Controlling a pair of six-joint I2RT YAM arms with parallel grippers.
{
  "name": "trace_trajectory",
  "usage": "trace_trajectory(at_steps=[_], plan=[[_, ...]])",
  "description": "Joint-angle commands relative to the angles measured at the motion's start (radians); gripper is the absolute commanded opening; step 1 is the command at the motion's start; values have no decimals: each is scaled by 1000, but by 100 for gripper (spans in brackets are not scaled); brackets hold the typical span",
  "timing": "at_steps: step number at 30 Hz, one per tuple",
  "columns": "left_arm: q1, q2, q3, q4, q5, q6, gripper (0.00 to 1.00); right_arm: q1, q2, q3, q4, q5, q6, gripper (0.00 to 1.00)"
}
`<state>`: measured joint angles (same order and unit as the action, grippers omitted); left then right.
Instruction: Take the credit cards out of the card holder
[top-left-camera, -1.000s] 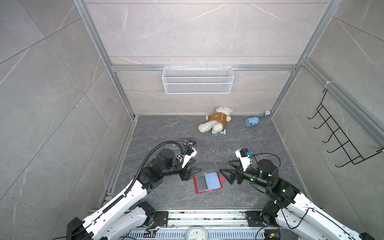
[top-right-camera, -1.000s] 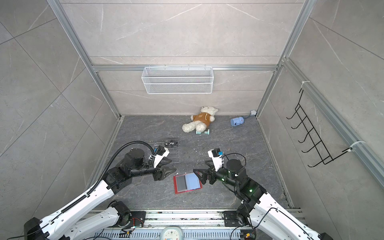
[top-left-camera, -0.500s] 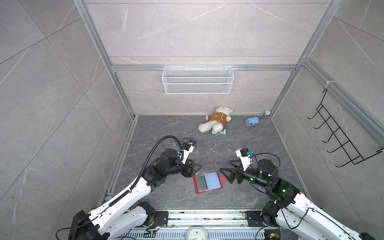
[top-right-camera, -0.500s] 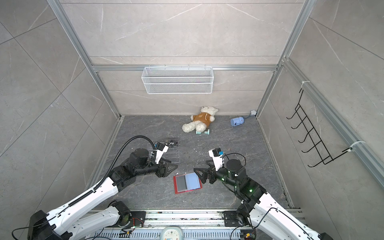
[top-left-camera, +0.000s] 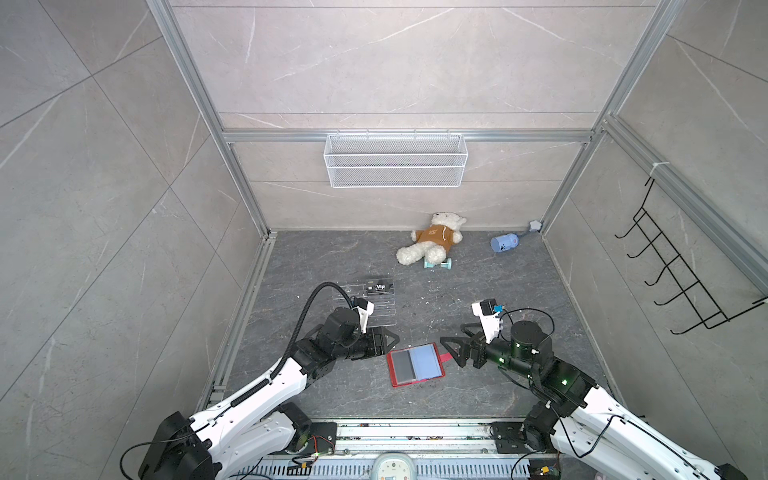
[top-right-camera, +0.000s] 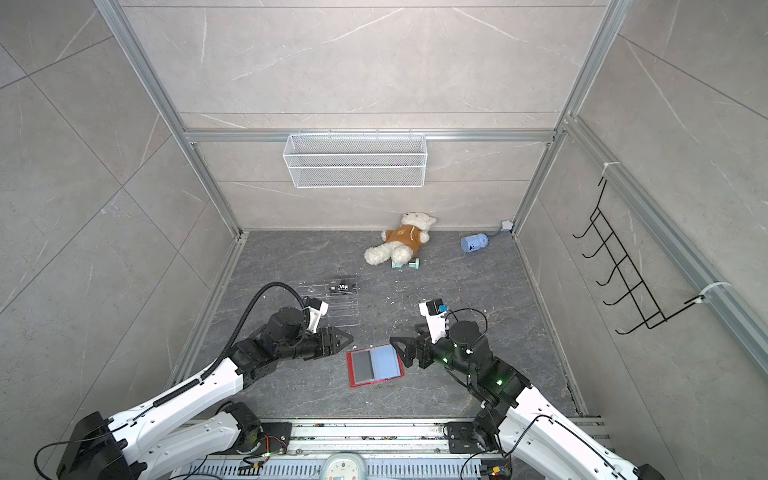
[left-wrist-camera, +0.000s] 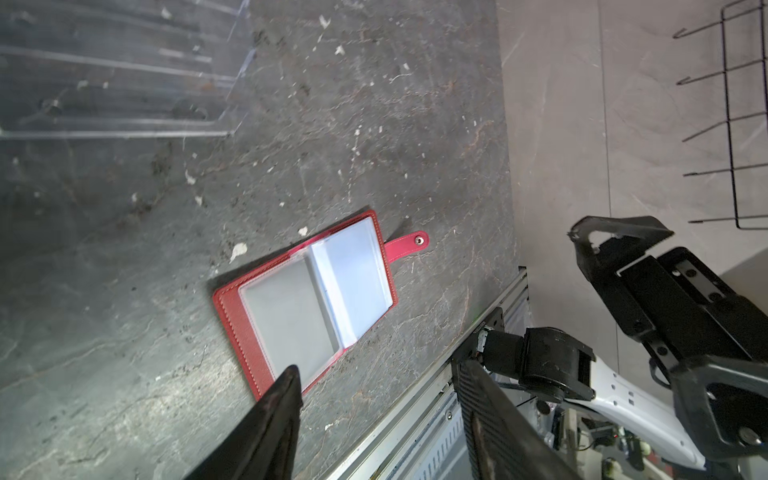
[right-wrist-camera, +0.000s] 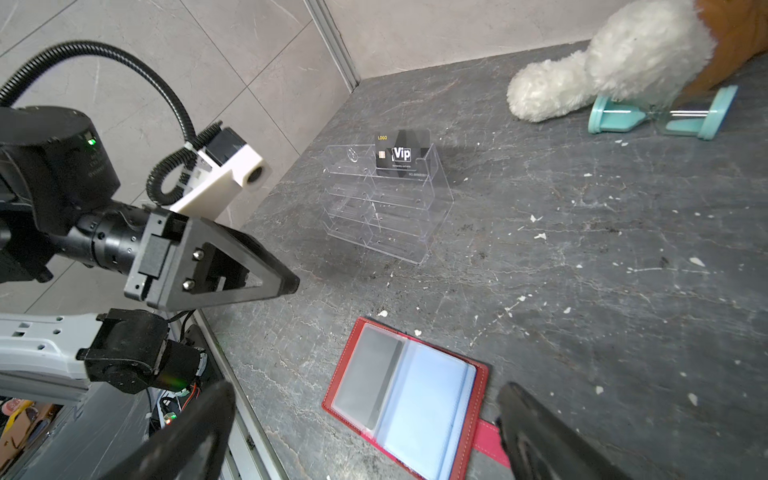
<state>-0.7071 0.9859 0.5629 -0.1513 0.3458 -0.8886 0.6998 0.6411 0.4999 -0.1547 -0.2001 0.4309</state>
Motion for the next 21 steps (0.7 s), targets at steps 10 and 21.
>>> trace_trajectory(at_steps=[10,21], plan=[[-10,44,-97,115,13,-247,61,3,26,-37,37,3,51,100],[-34,119,-179,218,14,-334,58,2,117,-44,79,-42,80,94]])
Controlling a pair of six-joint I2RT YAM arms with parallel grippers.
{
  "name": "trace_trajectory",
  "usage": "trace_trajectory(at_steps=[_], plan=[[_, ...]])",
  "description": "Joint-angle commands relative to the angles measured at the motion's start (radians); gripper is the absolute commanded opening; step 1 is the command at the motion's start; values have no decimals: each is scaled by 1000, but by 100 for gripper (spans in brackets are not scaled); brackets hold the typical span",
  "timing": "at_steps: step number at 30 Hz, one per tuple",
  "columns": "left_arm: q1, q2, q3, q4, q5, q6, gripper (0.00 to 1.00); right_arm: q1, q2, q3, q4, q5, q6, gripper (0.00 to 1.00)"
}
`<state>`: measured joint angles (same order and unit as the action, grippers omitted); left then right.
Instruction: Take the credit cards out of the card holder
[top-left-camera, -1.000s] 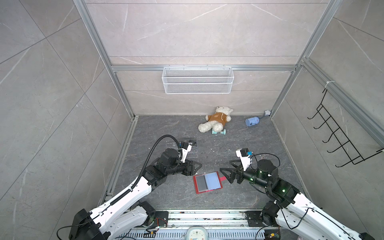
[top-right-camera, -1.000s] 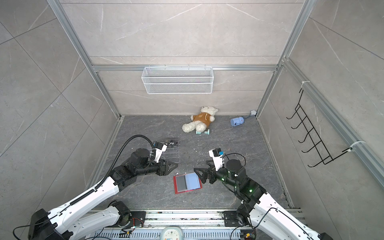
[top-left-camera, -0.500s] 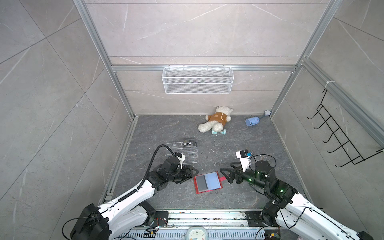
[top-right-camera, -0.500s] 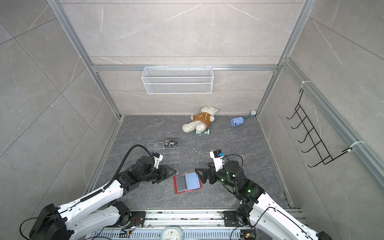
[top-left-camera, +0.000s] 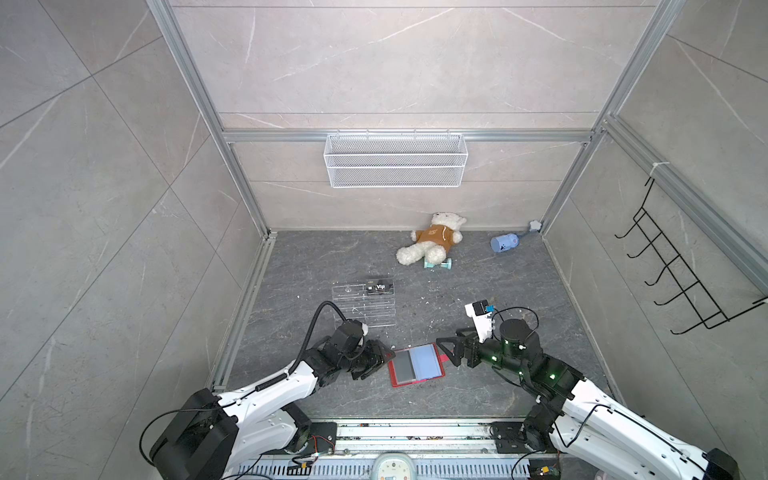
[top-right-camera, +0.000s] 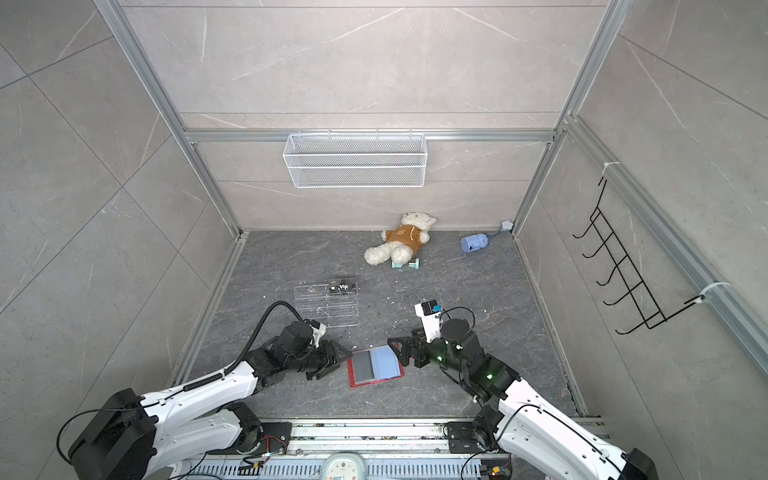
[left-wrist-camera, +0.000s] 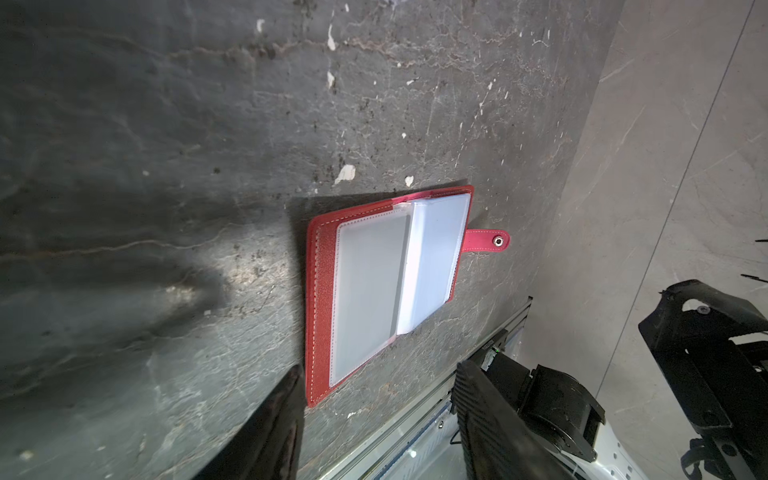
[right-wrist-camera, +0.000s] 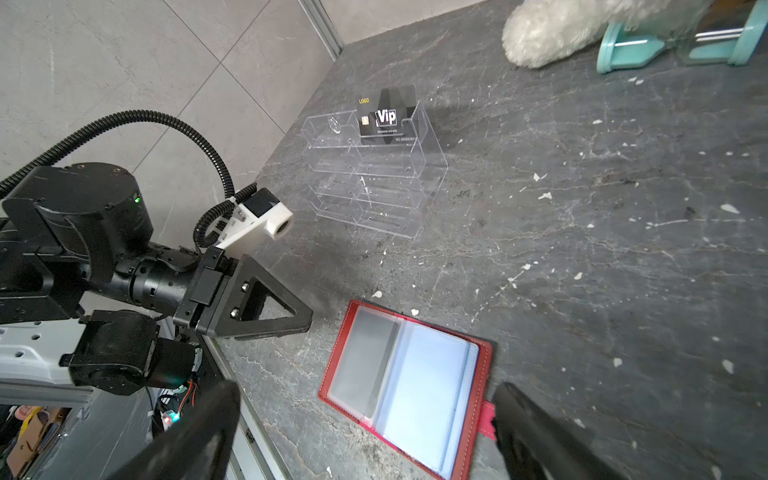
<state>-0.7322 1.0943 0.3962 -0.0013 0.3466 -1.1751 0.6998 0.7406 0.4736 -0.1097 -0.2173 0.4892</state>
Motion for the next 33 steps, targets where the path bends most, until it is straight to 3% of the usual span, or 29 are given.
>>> trace_trajectory(at_steps=[1,17,33], plan=[[-12,14,-17,71,10,-54,58,3,26,-20,41,-30,26,94],[-35,105,-106,304,34,-154,48,2,238,-82,218,-115,131,62],[-69,137,-144,372,-4,-192,45,2,390,-130,377,-129,190,53]])
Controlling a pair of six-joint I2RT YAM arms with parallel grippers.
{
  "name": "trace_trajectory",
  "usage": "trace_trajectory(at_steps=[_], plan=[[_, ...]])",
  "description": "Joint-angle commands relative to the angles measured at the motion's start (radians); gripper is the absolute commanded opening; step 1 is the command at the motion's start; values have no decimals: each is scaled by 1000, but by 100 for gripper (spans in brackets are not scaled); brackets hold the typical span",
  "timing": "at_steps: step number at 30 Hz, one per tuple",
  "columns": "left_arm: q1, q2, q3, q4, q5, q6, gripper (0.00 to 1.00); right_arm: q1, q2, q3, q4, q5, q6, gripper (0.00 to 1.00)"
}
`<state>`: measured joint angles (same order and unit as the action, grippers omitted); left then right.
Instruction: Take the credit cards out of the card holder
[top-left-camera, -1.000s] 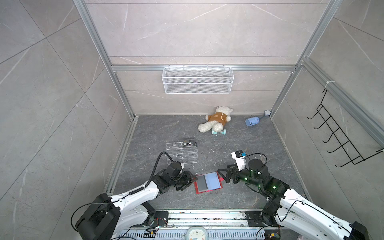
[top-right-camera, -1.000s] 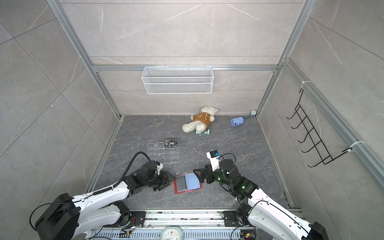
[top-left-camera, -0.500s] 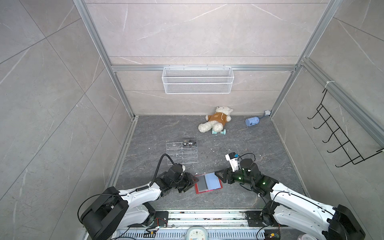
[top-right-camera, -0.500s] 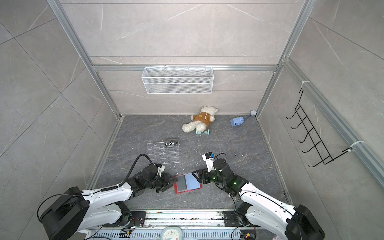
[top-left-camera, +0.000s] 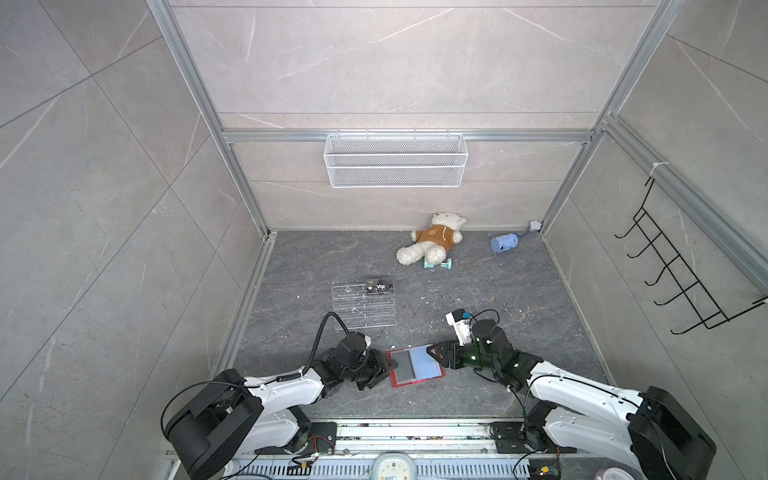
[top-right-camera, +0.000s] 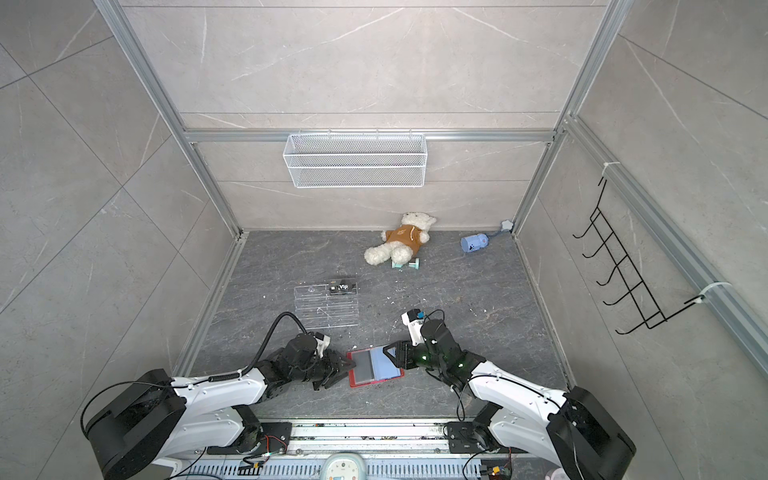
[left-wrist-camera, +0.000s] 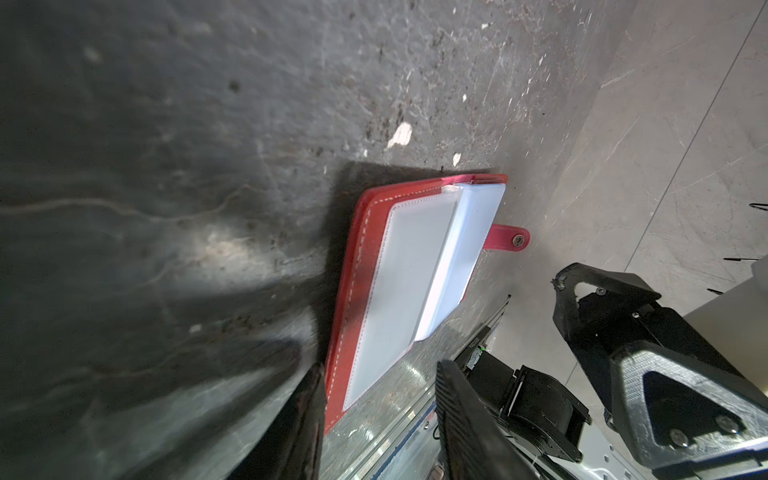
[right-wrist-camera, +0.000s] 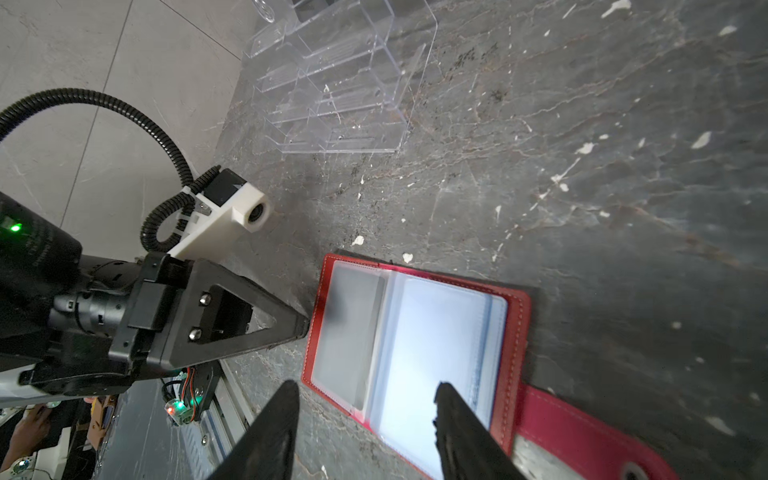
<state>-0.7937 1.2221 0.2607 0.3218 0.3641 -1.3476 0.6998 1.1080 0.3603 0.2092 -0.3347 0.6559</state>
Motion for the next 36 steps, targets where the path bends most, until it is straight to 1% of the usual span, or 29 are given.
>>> trace_trajectory(at_steps=[1,6,20,36], plan=[[-9,14,-13,59,-23,-22,44,2,33,-18,65,-12,27,53],[-22,39,-18,99,-24,-32,42,3,64,-24,89,-12,34,51],[-41,46,-41,167,-52,-45,30,4,118,-55,150,-9,57,50],[-47,9,-48,178,-65,-29,15,16,203,-60,203,-10,80,46]])
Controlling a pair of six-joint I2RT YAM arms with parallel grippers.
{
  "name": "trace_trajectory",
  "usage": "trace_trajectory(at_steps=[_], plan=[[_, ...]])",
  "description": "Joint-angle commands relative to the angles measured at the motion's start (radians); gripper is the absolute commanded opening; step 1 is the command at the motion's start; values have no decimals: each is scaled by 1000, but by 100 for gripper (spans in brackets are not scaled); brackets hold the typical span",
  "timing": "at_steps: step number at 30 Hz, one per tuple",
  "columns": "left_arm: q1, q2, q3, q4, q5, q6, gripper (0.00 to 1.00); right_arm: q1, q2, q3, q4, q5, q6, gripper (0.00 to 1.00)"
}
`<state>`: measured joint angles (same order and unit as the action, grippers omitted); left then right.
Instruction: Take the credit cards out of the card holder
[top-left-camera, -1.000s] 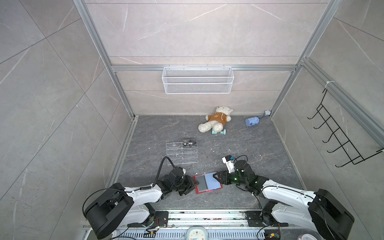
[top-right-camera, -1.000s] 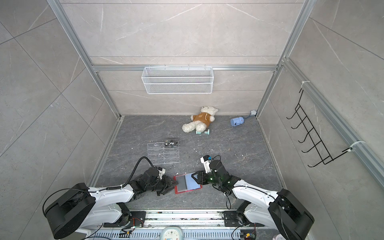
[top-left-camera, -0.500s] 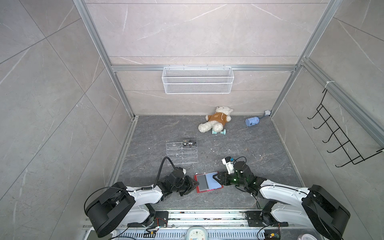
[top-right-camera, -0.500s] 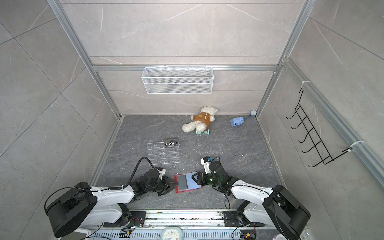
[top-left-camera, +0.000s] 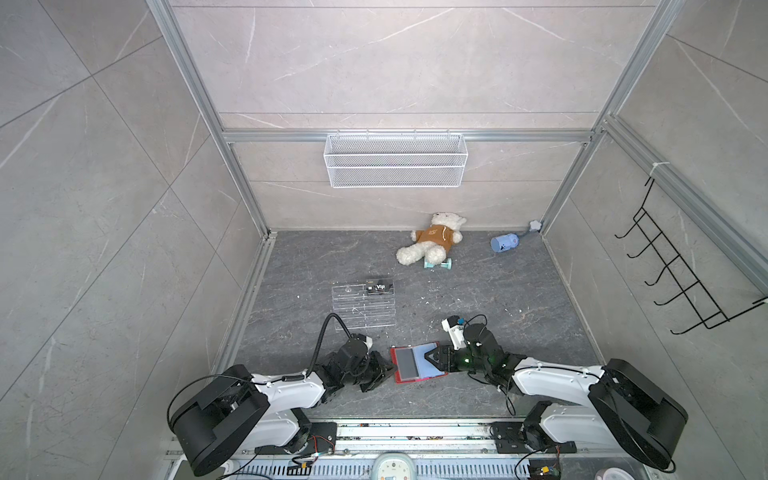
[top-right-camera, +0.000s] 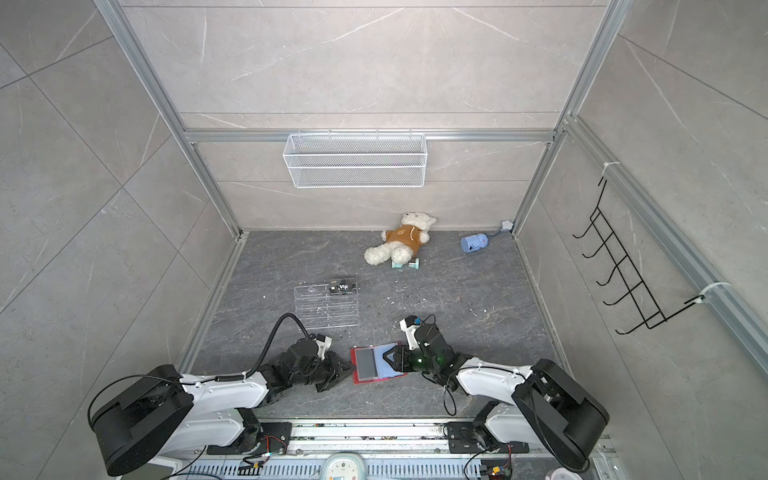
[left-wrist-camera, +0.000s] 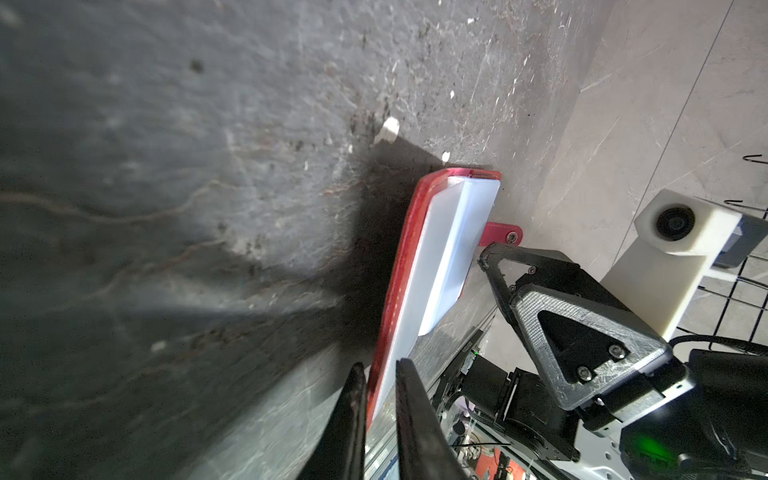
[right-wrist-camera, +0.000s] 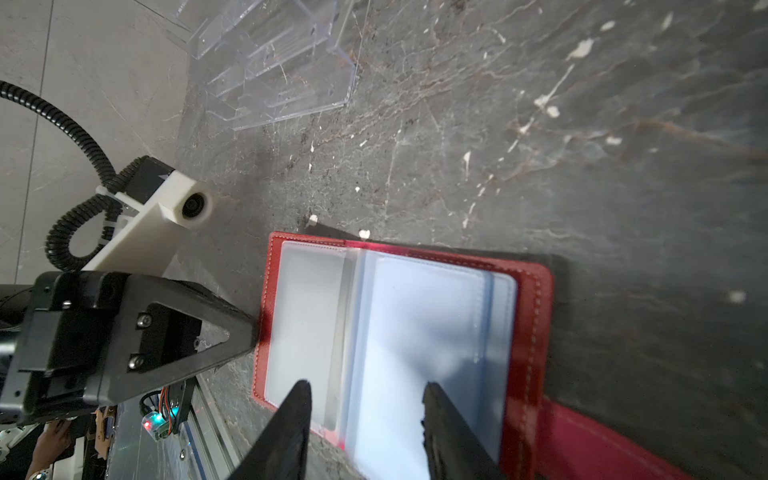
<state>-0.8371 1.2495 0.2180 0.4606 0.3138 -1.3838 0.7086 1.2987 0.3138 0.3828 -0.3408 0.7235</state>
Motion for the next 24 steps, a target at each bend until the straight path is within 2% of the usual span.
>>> trace_trajectory(at_steps=[1,9,17,24], plan=[[-4,-21,-5,38,-13,9,14,7,14,-13,30,-4,13,46],[-6,-22,-5,38,-13,21,3,8,17,-19,34,-4,15,46],[-6,-25,0,39,-15,29,0,10,37,-19,42,-4,25,45],[-5,-23,7,50,-13,31,17,21,70,-21,75,-4,36,45]])
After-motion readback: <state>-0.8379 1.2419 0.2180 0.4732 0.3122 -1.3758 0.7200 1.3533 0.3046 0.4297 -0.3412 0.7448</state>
